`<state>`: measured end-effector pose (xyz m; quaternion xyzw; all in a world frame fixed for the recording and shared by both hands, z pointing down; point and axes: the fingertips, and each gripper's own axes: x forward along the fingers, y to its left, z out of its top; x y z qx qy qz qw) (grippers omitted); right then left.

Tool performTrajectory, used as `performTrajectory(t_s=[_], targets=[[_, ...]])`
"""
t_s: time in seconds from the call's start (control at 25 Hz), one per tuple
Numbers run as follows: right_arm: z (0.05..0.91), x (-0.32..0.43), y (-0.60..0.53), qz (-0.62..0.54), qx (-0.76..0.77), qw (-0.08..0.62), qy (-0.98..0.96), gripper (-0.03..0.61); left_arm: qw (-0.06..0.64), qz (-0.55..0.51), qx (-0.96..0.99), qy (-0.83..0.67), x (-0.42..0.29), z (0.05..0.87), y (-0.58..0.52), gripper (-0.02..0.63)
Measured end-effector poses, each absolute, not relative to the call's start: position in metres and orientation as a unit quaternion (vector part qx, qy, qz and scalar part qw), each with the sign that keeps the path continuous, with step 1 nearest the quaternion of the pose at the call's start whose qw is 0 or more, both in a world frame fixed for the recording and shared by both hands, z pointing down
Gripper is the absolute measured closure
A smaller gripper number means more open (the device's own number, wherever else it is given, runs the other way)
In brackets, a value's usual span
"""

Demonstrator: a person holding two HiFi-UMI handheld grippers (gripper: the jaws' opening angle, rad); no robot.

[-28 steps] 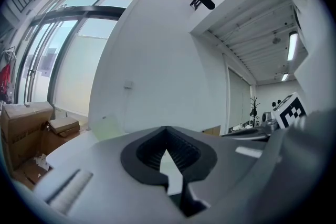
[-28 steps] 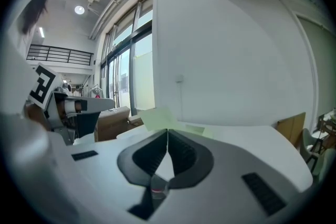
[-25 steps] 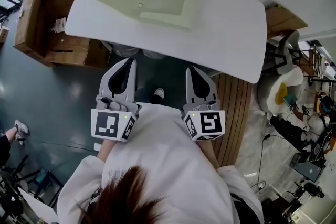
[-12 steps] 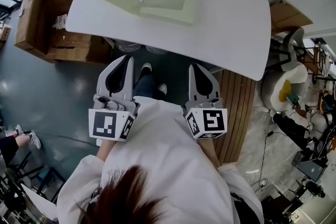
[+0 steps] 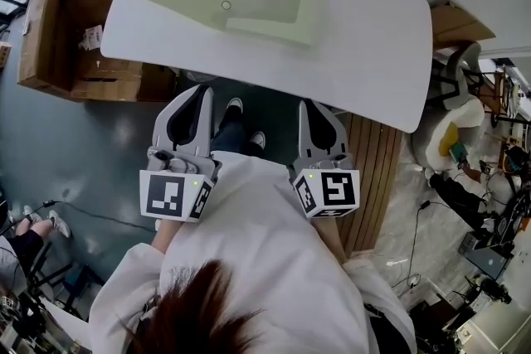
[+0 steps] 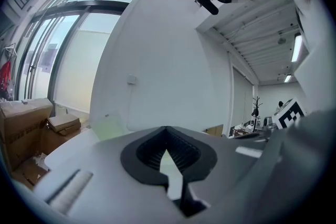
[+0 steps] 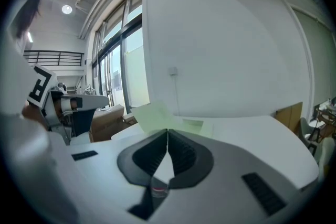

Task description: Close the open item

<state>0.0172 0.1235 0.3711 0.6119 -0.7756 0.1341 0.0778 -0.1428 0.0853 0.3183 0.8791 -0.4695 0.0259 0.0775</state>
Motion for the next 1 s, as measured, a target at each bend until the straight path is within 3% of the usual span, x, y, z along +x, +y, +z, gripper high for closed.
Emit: performTrajectory(t_s=[1.0], targets=[[0.366, -0.027, 0.007, 0.135, 0.632, 0.086, -0.758, 0.568, 0.075, 0.013, 0.895, -0.439, -0.187, 0.314, -0.053, 0.606]])
